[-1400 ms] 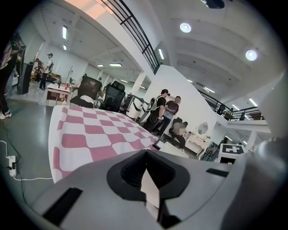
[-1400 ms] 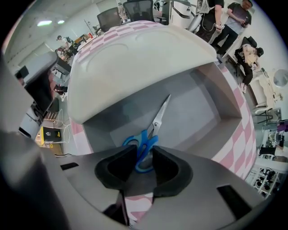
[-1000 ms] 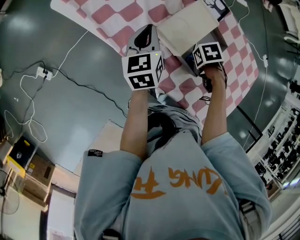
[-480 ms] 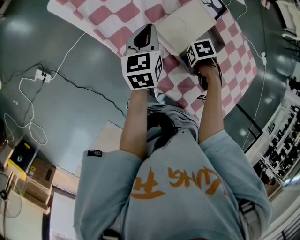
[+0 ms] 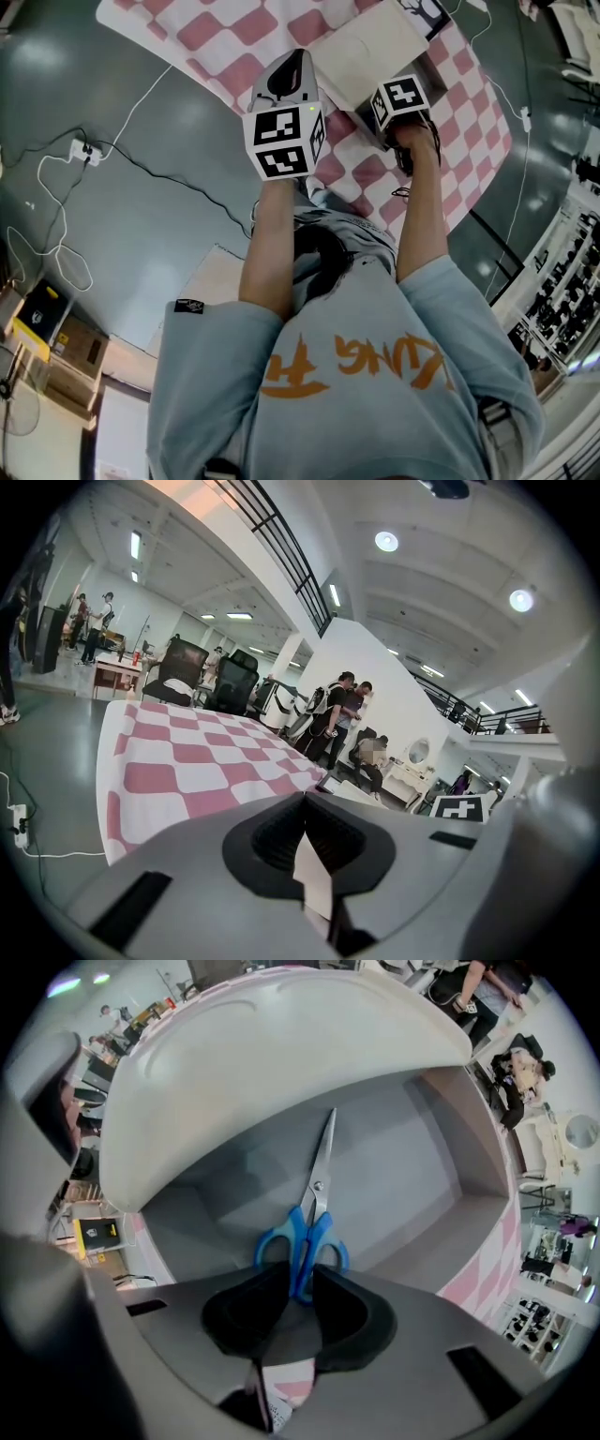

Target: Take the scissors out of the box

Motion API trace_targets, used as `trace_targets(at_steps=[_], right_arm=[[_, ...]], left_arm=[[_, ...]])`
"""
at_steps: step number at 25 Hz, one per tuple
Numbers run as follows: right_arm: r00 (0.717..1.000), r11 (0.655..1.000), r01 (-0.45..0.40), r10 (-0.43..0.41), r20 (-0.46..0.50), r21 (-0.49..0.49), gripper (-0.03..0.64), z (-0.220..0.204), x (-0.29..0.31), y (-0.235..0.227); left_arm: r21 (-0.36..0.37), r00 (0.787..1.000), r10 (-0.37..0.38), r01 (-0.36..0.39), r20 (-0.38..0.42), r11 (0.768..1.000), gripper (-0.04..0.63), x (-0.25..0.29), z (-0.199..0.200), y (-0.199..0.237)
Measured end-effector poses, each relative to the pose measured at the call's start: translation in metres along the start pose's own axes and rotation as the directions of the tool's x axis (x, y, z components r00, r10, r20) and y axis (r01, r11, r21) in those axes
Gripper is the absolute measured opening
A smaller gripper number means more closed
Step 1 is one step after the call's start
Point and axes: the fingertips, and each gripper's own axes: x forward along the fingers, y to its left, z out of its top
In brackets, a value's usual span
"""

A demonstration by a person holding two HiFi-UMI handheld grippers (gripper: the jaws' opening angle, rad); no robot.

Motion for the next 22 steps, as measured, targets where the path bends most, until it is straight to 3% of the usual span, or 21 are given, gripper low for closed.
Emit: trace_targets(at_steps=[5, 13, 22], right_arm=[[0.999, 0.999, -0.043, 0.043, 0.007, 0.008, 0.077, 0.001, -0.003, 0.0], [0.991, 0.997, -0.075, 0.072, 0.114, 0.02, 0.072, 0.0, -0.012, -0.001], [0.946, 0.978, -0.19, 0.158, 0.282, 0.09, 0.069, 0.0, -0.027, 0.001]], left_arm=[[0.001, 1.0, 0.008, -0.008, 0.006, 1.0, 0.017, -0.005, 0.001, 0.001], [0.01, 1.0, 0.018, -0.018, 0.02, 1.0, 0.017, -0.014, 0.004, -0.005], [0.034, 1.0, 0.014, -0.015, 0.024, 0.999, 0.017, -0.025, 0.0, -0.022]])
